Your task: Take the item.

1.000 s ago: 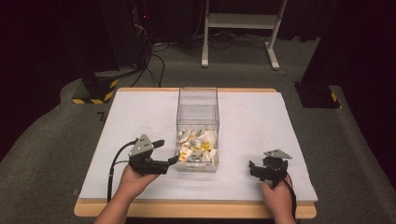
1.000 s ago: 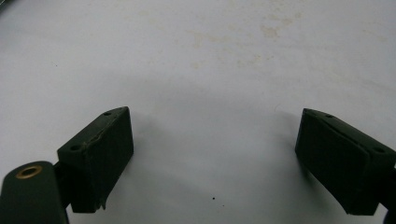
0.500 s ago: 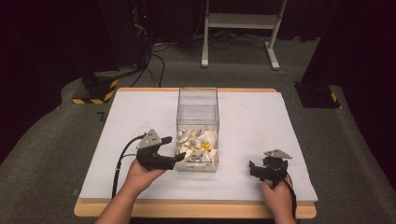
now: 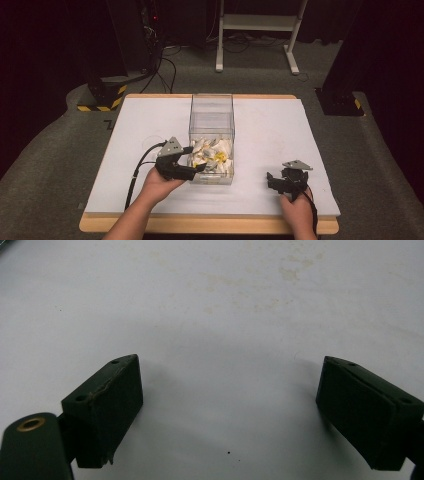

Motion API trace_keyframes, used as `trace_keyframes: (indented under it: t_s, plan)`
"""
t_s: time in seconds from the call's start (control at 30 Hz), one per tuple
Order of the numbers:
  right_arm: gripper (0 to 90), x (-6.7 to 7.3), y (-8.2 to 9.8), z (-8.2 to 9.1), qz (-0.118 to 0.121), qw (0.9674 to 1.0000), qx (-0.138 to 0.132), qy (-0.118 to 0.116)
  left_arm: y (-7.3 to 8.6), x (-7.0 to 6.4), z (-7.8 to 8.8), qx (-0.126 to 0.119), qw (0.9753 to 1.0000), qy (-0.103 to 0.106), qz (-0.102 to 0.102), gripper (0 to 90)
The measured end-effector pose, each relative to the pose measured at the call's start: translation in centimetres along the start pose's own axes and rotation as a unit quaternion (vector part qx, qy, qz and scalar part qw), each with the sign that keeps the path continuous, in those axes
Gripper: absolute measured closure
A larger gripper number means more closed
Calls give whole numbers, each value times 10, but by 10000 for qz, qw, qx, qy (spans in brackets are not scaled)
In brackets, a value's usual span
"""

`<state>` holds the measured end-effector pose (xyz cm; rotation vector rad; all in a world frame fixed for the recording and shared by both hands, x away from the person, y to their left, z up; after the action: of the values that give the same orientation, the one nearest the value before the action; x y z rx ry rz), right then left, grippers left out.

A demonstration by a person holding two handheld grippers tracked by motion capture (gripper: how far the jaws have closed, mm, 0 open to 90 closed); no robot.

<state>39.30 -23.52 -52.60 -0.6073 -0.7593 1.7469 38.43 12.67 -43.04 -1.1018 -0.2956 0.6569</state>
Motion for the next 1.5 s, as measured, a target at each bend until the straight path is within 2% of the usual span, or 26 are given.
trace_keyframes:
  t_s: [0.47, 0.63, 0.7, 0.73, 1.03, 1.07, 1.23, 1.27, 1.47, 1.5]
  plan:
    - [114, 0, 0, 0, -2, 10000, 1, -1, -7, -7, -18, 288, 9994, 174, -119, 306]
    - [114, 0, 0, 0, -2, 10000, 1, -1, -10, -10, -26, 447, 9986, 171, -244, 346]
    - [114, 0, 0, 0, -1, 10000, 1, 0, -11, -11, -27, 488, 9984, 139, -251, 361]
    - [114, 0, 0, 0, -1, 10000, 0, -1, -12, -10, -30, 595, 9978, 146, -272, 375]
    - [114, 0, 0, 0, -3, 10000, 0, -1, -13, -10, -39, 807, 9961, 148, -318, 418]
    - [114, 0, 0, 0, -2, 10000, 0, -1, -13, -11, -41, 907, 9952, 209, -309, 430]
    - [114, 0, 0, 0, -2, 10000, 1, -1, -14, -12, -46, 1116, 9927, 139, -432, 489]
    - [114, 0, 0, 0, -1, 10000, -1, -1, -14, -13, -49, 1207, 9912, 77, -529, 510]
    - [114, 0, 0, 0, -2, 10000, 1, 0, -13, -15, -53, 1344, 9889, -4, -634, 615]
    - [114, 0, 0, 0, -3, 10000, 1, 0, -13, -16, -54, 1382, 9879, -26, -701, 628]
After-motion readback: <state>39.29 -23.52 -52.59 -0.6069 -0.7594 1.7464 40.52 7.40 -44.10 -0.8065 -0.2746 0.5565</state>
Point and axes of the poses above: each handheld gripper's, and its own axes: z roughly backward along the jaws, y roughly out of its underside, x roughly to its left, the point moved 3 cm from there along -z, roughly forward along the jaws, and after that the axes turned 3 degrees about -x, right-handed, at the moved point
